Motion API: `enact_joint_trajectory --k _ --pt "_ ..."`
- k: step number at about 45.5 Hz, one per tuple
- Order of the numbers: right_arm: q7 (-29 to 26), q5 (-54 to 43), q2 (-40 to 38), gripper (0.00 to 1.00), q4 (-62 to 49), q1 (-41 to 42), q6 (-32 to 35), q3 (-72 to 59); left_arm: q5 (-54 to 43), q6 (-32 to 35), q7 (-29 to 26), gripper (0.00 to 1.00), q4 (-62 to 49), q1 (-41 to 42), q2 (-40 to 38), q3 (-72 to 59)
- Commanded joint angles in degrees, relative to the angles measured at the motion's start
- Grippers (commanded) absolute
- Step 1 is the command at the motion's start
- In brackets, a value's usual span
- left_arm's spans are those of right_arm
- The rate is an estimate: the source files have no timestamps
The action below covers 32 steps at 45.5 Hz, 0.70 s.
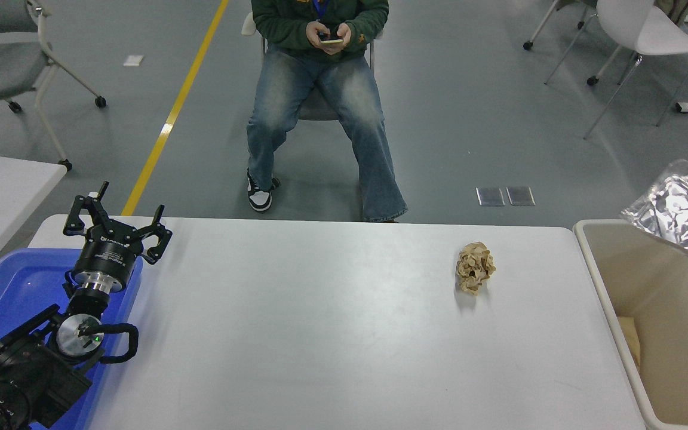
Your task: Clean the table surface
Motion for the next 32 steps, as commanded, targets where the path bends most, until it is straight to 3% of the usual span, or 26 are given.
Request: enact_joint_trajectory --k 1,12,32 --pt "-4.2 3.7 9.5 0.0 -8.0 -4.8 -7.1 -0.1 0.0 0.0 0.0 1.0 0.0 0.0 0.0 0.0" --pt "-9.2 7.8 16.1 0.0 -14.6 -7.3 -11.0 0.4 0.0 0.0 0.0 1.0 0.0 0.0 0.0 0.0" --pt "-14.2 9.4 19.5 0.0 -15.0 -7.9 -14.5 0.8 0.0 0.0 0.0 1.0 0.0 0.0 0.0 0.0"
